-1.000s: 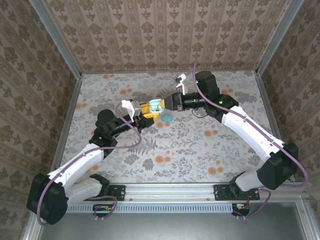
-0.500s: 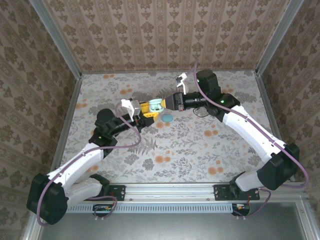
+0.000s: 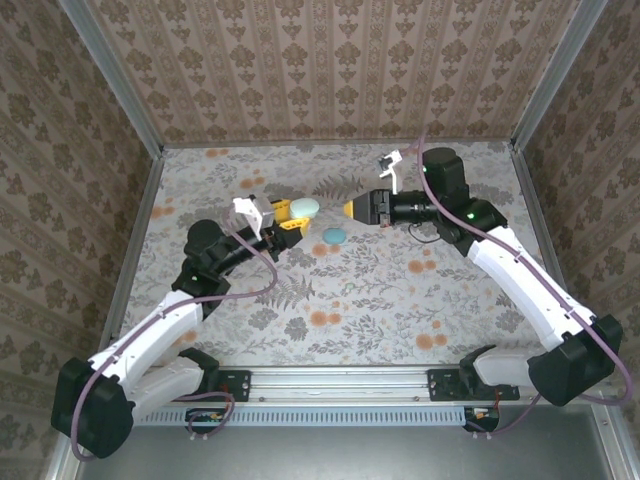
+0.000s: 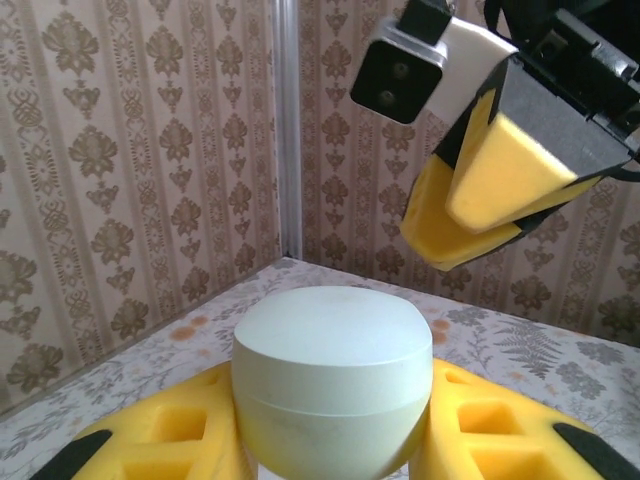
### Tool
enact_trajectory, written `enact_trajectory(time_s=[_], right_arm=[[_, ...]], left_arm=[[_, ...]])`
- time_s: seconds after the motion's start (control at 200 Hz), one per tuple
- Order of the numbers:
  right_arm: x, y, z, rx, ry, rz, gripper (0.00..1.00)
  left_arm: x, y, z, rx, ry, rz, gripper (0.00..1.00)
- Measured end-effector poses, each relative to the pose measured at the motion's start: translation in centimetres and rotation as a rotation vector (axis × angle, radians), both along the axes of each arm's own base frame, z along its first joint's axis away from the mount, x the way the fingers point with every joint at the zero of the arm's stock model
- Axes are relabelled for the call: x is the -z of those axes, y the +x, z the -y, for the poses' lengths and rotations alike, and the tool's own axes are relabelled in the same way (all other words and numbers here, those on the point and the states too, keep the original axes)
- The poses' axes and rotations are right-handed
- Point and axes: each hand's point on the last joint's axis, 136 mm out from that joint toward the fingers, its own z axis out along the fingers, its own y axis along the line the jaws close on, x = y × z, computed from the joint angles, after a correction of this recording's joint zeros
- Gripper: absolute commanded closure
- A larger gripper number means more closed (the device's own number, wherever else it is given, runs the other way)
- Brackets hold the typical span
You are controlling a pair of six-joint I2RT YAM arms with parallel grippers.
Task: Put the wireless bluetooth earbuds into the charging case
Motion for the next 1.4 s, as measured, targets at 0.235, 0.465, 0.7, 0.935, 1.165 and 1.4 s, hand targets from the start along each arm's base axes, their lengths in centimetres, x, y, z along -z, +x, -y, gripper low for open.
enact_trajectory(time_s=[0.235, 0.465, 0.7, 0.935, 1.165, 1.4], right_arm=[[2.6, -0.5, -0.6, -0.024, -0.017, -0.081, 0.55], [2.0, -1.7, -2.9, -0.125, -0.077, 0.144, 0.43], [0.3, -0.5, -3.4, -0.14, -0.077, 0.334, 0.42], [0.9, -0.1, -4.2, -0.18, -0.102, 0.397, 0.42], [1.0, 0.4, -4.4, -0.184, -0.116, 0.415, 0.43], [0.1, 0.9, -4.5, -0.171, -0.111, 0.417, 0.43]], left_arm=[[0.8, 0.3, -0.3, -0.019, 0.008, -0.017, 0.74], [0.9, 0.0, 0.2, 0.022, -0.002, -0.032, 0.74], [1.8, -0.2, 1.2, 0.096, -0.008, -0.074, 0.75], [1.3, -0.2, 1.6, 0.125, -0.028, -0.079, 0.75], [0.6, -0.3, 1.9, 0.154, -0.04, -0.073, 0.75], [-0.2, -0.2, 2.1, 0.164, -0.047, -0.063, 0.75]])
